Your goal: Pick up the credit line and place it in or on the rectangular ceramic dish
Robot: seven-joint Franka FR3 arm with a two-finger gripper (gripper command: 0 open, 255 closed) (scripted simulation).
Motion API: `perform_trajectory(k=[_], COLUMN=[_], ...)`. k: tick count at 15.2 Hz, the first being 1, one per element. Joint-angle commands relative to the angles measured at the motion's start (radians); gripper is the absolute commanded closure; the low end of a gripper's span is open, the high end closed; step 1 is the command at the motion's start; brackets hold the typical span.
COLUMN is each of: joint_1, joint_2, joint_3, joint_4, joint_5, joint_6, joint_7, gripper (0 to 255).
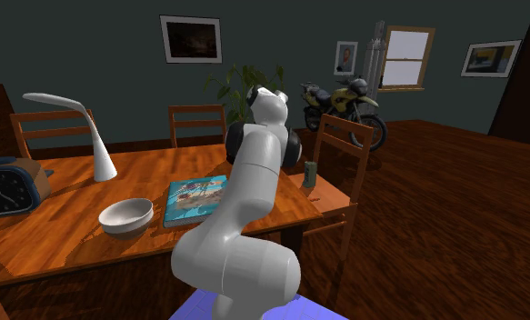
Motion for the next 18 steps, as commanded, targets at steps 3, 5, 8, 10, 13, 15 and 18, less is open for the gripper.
perform_trajectory(k=[3, 5, 8, 10, 13, 15, 18], joint_1=[-0.004, -0.006, -0.007, -0.007, -0.007, -0.007, -0.007], joint_2=[-0.017, -0.019, -0.019, -0.018, -0.018, -0.018, -0.018], joint_3=[-0.004, -0.005, -0.007, -0.008, -0.008, -0.008, -0.008], joint_4=[-0.083, -0.114, -0.153, -0.172, -0.172, -0.172, -0.171], joint_5=[0.002, 0.002, 0.003, 0.003, 0.003, 0.003, 0.003], joint_6=[0.061, 0.086, 0.122, 0.140, 0.140, 0.140, 0.140], joint_7=[-0.027, -0.039, -0.055, -0.064, -0.064, -0.064, -0.064], gripper=[255, 255, 255, 255, 255, 255, 255])
